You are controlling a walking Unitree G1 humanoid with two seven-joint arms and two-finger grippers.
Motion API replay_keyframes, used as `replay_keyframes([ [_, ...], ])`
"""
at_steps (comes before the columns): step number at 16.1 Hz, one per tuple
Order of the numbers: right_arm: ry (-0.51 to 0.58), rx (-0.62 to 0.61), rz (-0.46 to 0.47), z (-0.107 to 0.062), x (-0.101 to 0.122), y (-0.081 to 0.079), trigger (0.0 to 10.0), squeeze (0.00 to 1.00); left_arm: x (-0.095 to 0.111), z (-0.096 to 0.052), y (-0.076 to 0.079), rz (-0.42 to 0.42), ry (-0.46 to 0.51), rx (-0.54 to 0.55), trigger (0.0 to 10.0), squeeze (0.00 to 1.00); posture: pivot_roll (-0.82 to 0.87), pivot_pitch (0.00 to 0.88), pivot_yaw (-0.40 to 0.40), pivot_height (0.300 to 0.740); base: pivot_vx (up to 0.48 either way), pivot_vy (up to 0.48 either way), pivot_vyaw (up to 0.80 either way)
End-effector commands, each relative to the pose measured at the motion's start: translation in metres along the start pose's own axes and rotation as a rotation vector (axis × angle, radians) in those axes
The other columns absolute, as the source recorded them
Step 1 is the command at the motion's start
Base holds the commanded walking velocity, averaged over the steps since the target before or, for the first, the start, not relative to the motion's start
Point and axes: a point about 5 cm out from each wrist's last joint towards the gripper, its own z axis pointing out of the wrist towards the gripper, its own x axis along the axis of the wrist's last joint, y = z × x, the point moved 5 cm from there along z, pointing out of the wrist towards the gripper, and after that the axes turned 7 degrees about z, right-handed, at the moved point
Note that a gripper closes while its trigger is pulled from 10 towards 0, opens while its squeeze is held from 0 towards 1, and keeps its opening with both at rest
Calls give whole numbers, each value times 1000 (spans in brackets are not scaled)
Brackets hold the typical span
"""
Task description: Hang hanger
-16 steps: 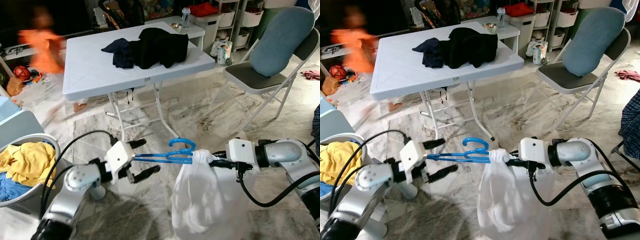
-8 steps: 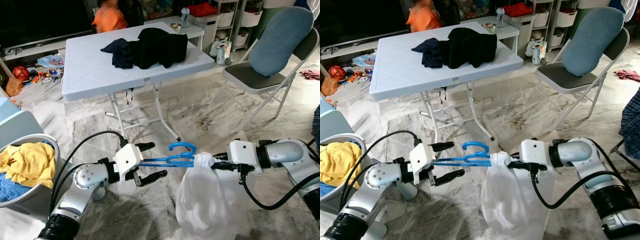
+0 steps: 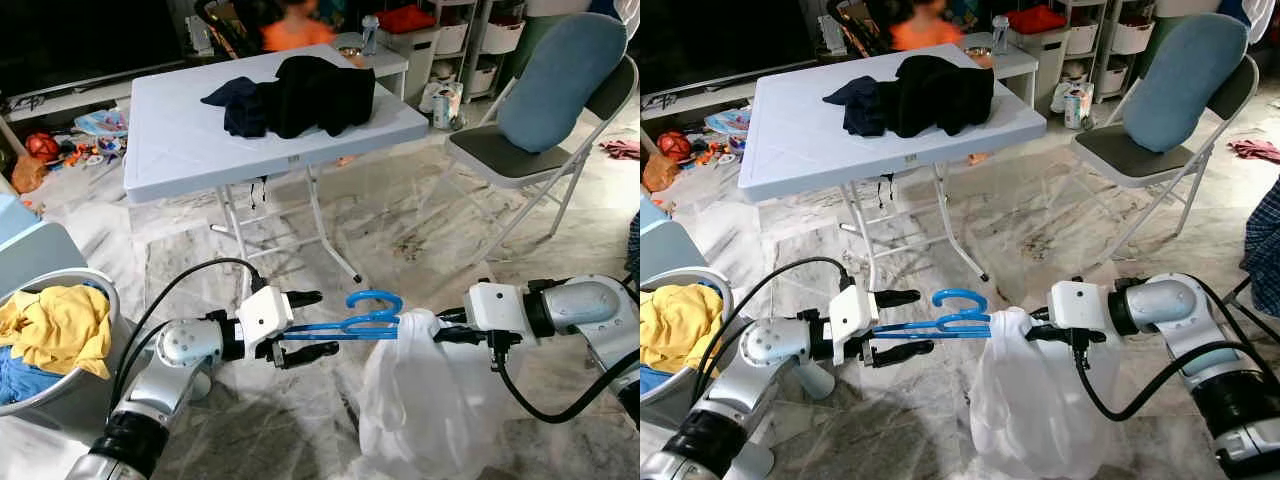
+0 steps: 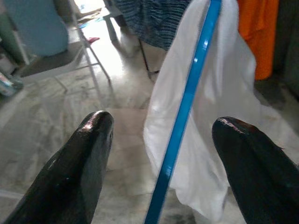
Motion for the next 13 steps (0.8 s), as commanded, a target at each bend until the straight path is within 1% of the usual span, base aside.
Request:
replay_keyframes([
  [1,20,-3,-46,-6,9,4,10000,0,-3,-3,0,17,-23,-38,0,0,-188,0,78,740,0,0,0],
  [4,11,23,-41,-7,7,0,10000,0,-4,-4,-6,27,-26,-38,0,0,-187,0,75,740,0,0,0],
  [6,2,52,-41,-10,7,-4,10000,0,-8,-6,-6,65,-51,-56,0,0,-188,0,74,740,0,0,0],
  [8,0,77,-41,-13,7,-7,10000,0,-8,-6,-7,73,-52,-57,0,0,-188,0,74,740,0,0,0],
  [9,-6,70,-46,-14,6,-5,10000,0,-8,-5,-6,71,-46,-61,0,0,-191,0,74,740,0,0,0],
  [12,-1,59,-56,-14,8,-2,10000,0,-9,0,5,67,-38,-114,0,0,-191,0,74,740,0,0,0],
  [13,0,61,-58,-13,9,-2,10000,0,-10,1,6,61,-37,-123,0,0,-191,0,74,740,0,0,0],
])
